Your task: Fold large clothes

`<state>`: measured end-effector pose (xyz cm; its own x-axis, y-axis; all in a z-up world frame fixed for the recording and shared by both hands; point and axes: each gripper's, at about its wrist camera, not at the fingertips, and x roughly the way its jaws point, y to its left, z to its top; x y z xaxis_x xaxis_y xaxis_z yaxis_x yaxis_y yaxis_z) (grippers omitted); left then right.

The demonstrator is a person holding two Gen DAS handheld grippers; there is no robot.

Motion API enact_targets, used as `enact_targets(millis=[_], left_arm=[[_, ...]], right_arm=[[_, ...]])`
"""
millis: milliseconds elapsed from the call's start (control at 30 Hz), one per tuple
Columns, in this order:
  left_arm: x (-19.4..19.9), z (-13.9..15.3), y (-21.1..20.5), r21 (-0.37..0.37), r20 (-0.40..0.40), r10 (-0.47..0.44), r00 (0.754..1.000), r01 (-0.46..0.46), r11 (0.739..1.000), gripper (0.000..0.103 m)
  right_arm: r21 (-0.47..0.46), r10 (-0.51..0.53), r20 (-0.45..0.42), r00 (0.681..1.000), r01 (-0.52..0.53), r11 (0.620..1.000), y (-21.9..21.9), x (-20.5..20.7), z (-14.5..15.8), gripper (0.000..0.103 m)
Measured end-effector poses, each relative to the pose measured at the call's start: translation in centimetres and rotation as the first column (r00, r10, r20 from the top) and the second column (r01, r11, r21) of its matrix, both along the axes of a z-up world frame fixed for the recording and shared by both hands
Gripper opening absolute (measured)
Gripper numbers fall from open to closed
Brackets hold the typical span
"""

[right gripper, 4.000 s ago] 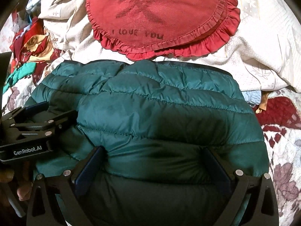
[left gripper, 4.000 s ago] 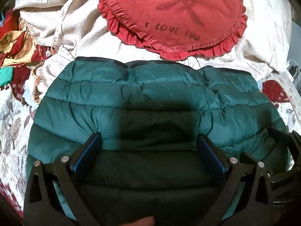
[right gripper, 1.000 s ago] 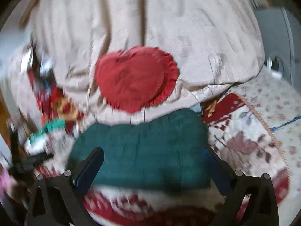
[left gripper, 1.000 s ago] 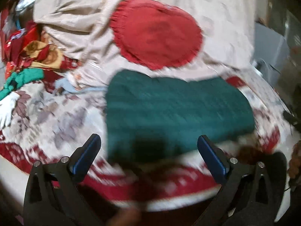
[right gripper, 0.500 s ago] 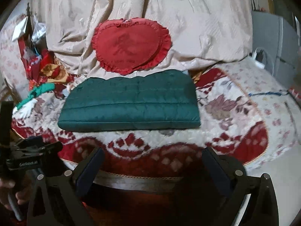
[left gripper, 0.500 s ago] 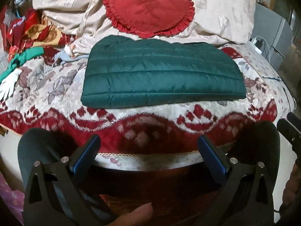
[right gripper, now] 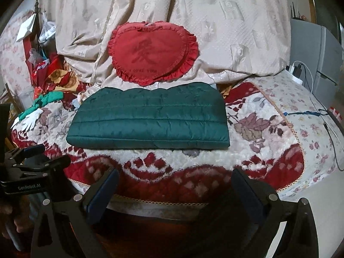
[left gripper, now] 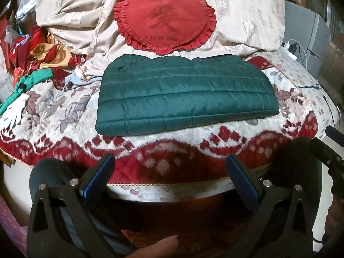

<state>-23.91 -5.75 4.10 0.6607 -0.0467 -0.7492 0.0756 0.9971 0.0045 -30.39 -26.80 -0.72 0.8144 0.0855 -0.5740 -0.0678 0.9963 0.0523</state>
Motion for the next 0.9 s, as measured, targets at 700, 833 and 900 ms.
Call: enact_targets(millis=[700,833,900], left_arm=[[0.04,-0.26,-0.4,-0.001,-0.006,-0.002,1.0,0.002,1.0,0.103],[0.06,-0.42,-0.46,0.0,-0.008,-0.001,1.0,0.001,1.0,0.103],[0.08,-0.38,-0.43,-0.002,-0.008,-0.003,1.0,0.003,1.0,0.103]], right_arm=[[0.013,0.001,-0.001,1.0,-0.001,1.0,-0.24,0.03,-0.32,0.103],[0.012,0.004,-0.004,1.0,-0.004,1.0,-0.1,0.1,-0.24,0.103],[0.012,0.004,-0.003,1.0,-0.004,1.0,-0.04,0.1,-0.21,0.103]])
